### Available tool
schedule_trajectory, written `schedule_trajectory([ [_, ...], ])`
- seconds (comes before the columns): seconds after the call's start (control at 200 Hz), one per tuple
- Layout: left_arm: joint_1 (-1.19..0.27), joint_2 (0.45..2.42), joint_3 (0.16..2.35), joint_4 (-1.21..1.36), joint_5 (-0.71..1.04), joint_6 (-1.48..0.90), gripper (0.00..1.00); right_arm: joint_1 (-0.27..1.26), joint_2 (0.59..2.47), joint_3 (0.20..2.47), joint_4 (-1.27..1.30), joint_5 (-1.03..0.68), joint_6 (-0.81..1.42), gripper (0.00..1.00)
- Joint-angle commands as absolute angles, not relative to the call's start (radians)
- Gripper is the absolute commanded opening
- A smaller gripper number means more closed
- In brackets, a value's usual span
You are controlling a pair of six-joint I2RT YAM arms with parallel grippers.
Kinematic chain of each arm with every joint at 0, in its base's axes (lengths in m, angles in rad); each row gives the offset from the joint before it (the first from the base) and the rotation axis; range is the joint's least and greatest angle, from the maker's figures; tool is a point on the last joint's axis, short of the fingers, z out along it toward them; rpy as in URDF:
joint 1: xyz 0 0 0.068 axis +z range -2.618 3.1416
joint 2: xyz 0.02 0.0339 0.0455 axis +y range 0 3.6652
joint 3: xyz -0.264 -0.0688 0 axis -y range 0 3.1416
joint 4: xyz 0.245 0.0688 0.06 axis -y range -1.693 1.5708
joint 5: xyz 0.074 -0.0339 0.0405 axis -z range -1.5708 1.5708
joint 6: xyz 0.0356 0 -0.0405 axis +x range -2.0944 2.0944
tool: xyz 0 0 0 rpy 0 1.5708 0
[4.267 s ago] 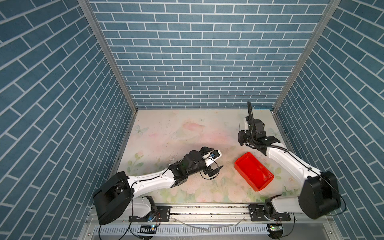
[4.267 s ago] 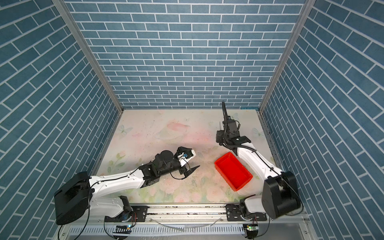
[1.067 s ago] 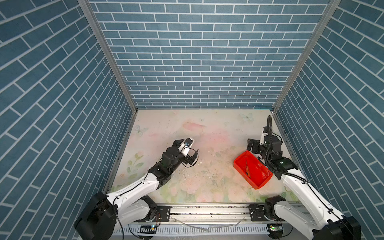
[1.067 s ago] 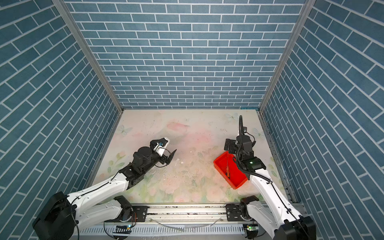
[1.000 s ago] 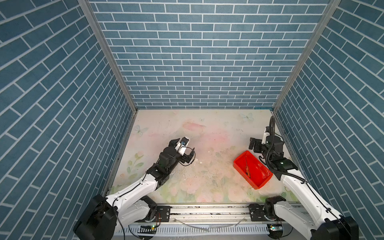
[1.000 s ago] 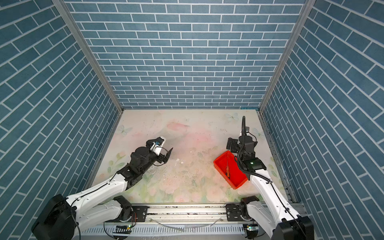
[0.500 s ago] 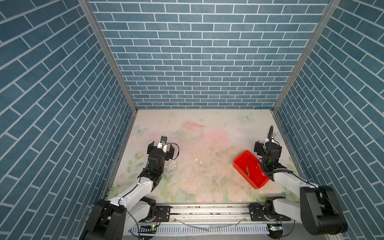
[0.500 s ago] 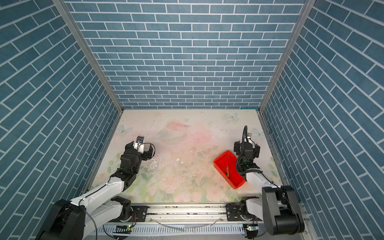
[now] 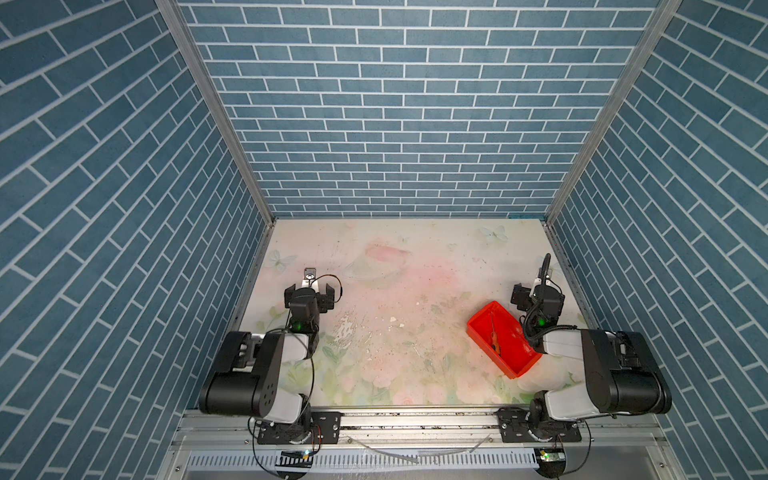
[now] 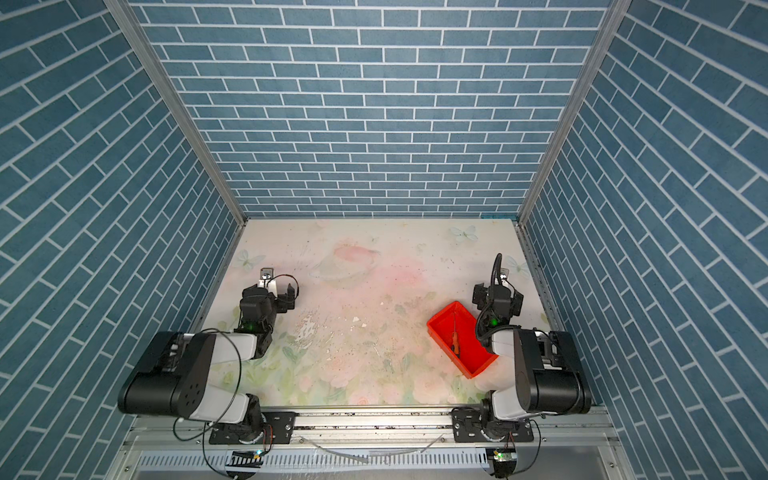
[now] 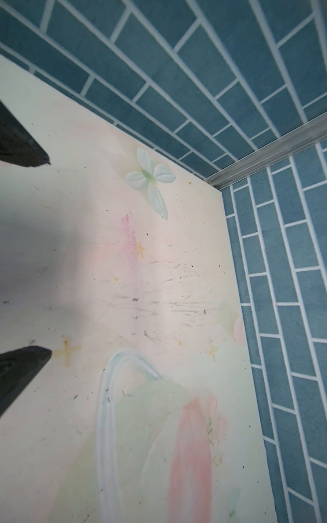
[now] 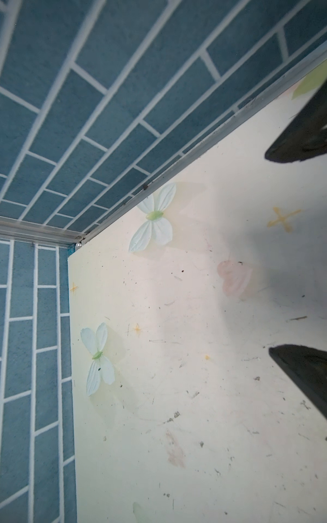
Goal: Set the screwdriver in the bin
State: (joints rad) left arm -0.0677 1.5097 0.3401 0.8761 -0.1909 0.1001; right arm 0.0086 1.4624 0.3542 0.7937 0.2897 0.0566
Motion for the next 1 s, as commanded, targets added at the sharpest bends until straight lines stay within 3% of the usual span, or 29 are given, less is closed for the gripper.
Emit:
schedule_trajectory([
  [0.0, -0.045, 1.527, 0.379, 0.876, -0.123, 0.063, 1.00, -0.005, 1.484, 0.395, 0.821, 0.198, 0.074, 0.99],
  [0.085, -0.040, 1.530, 0.380, 0.875, -0.121, 0.061, 1.00, -0.013, 1.551, 0.380, 0.918, 0.162, 0.064, 0.99],
  [0.995, -0.041, 1.535, 0.381, 0.885, -0.126, 0.066, 1.00, -0.032, 1.538, 0.387, 0.874, 0.142, 0.081, 0.99],
])
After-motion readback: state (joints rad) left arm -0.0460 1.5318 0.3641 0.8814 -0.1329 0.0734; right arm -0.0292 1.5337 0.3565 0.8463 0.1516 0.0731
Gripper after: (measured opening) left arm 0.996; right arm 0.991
